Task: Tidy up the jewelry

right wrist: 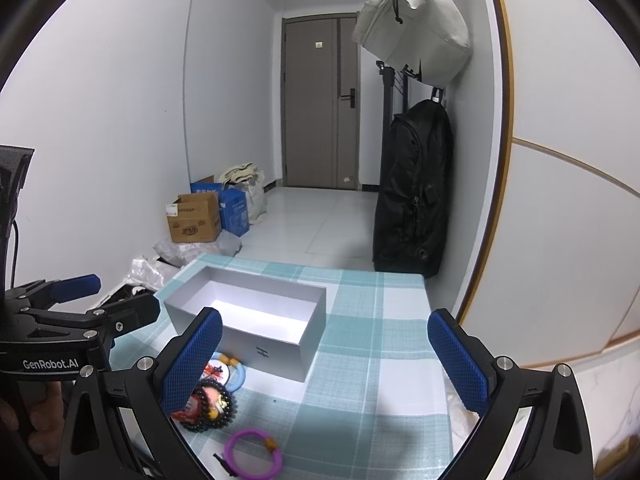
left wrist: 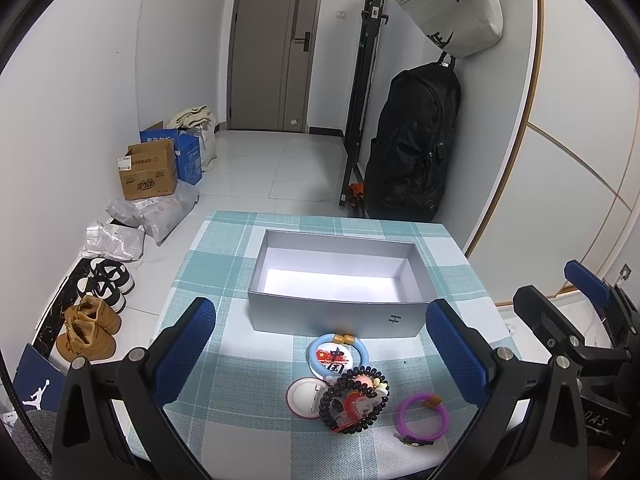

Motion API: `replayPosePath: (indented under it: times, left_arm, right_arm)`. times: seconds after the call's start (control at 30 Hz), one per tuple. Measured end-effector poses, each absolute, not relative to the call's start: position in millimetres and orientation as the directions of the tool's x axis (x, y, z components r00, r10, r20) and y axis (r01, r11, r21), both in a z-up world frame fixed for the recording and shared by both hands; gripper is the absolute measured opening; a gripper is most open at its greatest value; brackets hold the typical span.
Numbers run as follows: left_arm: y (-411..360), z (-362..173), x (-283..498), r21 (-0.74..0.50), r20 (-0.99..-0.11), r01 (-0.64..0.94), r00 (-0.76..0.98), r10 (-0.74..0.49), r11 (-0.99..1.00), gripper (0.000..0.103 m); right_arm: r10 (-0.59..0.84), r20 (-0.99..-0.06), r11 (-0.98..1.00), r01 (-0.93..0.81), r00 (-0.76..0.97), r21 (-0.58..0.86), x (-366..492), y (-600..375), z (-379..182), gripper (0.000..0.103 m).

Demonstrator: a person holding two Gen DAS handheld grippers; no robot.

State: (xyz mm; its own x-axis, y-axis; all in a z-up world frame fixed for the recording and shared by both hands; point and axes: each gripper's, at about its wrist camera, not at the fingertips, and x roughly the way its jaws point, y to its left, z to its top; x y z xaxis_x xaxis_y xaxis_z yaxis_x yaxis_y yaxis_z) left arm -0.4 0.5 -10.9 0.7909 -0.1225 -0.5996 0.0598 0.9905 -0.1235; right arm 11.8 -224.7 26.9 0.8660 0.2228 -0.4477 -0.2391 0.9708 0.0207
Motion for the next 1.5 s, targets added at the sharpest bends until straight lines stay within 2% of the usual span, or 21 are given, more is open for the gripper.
replayPosePath:
  times: [0.4,0.67,0.97,1.03,1.17,1.5]
  left_arm:
    - [0,-20,3,-0.133,-0.636,0.092,0.756,-0.156,0.987,0.102]
    - [-1,-45,12,-0.174,-0.723,0.187,0.642,-0.254,0.967,0.102]
    - [-8,-73,13,-0.138,-0.814,0.24,0.525,-0.248,0.961,0.101]
    - [-10,-78,13,-0.121,-0.828,0.249,0.508,-0.236,0.961,0.094]
    - [-13,-81,12,-0.099,-0.838,0.264,0.498,-0.223,0.96,0.087]
    - [-18,-67,1,-0.055,-0.799,0.293,0.56,-0.219,0.954,0.044]
  right_arm:
    - [0.211,-0.46,0.973,-0.229,0.863,0.017,14,-225,26,0.103]
    - [0.205,-0.478,0.976,-0.212,0.854,0.04,19,-229,25,0.103]
    - [0.192,-0.509,0.98,-0.19,0.839,0.056,28,-236,20,0.103]
    - [0.191,-0.512,0.98,-0.187,0.837,0.06,29,-236,20,0.103]
    - [0.192,-0.52,0.981,-0.182,0.832,0.07,31,-239,19,0.103]
    - [0.2,-0.525,0.979,-0.184,0.827,0.084,32,-239,19,0.103]
